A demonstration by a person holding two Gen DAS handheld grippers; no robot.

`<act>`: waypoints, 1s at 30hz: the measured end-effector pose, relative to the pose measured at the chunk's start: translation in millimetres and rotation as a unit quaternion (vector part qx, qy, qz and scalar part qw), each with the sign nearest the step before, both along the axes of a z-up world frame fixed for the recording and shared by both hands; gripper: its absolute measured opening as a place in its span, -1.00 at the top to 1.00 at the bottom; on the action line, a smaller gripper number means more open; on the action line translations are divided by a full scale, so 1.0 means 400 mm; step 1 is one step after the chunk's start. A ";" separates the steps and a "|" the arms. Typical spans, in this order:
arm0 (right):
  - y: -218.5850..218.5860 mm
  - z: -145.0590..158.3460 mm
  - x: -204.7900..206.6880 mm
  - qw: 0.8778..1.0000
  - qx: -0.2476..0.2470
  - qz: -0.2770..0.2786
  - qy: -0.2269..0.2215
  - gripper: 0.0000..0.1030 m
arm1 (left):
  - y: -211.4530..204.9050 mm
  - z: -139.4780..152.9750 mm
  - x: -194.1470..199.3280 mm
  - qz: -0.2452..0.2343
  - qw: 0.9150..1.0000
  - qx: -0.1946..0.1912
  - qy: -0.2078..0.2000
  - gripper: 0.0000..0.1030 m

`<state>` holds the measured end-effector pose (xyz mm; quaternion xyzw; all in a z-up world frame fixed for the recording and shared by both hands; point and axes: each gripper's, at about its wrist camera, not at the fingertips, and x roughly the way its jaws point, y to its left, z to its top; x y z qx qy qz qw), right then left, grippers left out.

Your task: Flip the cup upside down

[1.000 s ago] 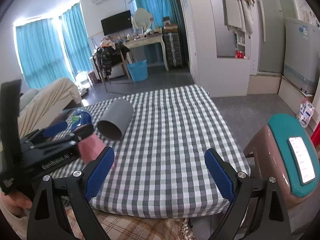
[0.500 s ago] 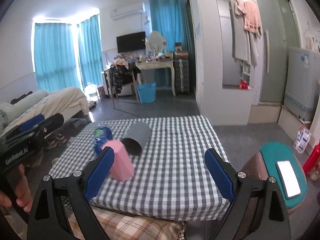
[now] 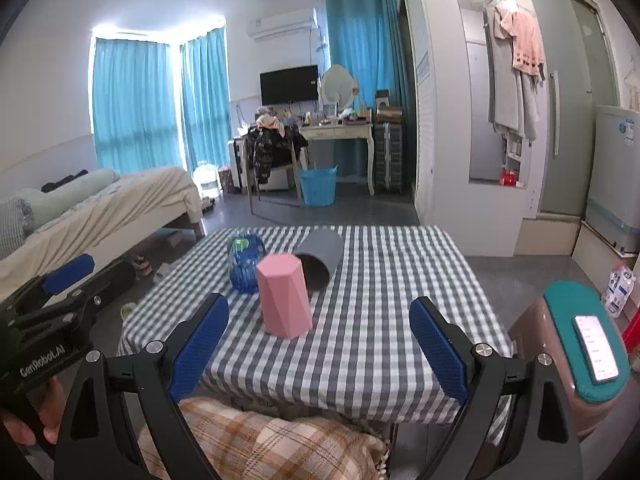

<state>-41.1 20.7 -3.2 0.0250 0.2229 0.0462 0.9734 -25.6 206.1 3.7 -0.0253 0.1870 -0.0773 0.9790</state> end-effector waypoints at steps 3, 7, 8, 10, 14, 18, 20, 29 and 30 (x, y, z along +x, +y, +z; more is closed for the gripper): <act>0.000 -0.028 0.011 1.000 0.002 -0.001 0.011 -0.79 | -0.001 -0.022 0.006 0.006 1.000 0.000 0.001 -0.58; 0.004 -0.050 0.024 1.000 -0.003 -0.004 0.016 -0.79 | 0.011 -0.029 0.008 0.022 1.000 -0.002 -0.011 -0.89; 0.006 -0.051 0.026 1.000 -0.006 -0.003 0.015 -0.79 | 0.012 -0.028 0.007 0.026 1.000 -0.002 -0.015 -0.89; 0.008 -0.052 0.027 1.000 -0.011 0.000 0.012 -0.83 | 0.015 -0.024 0.005 0.034 0.999 -0.004 -0.020 -0.90; 0.002 -0.052 0.030 1.000 -0.009 -0.005 0.007 -0.94 | 0.013 -0.024 0.013 0.045 0.999 0.004 -0.016 -0.92; -0.007 -0.056 0.033 1.000 -0.005 -0.010 0.007 -1.00 | 0.014 -0.027 0.021 0.050 0.999 0.006 -0.009 -0.94; -0.010 -0.058 0.034 1.000 -0.007 -0.013 0.008 -1.00 | 0.012 -0.028 0.023 0.055 0.998 0.009 -0.007 -0.94; -0.011 -0.057 0.039 1.000 -0.010 -0.019 0.009 -1.00 | 0.023 -0.033 0.026 0.066 0.998 0.011 -0.007 -0.95; -0.012 -0.057 0.038 1.000 -0.010 -0.018 0.008 -1.00 | 0.023 -0.033 0.026 0.065 0.998 0.010 -0.006 -0.95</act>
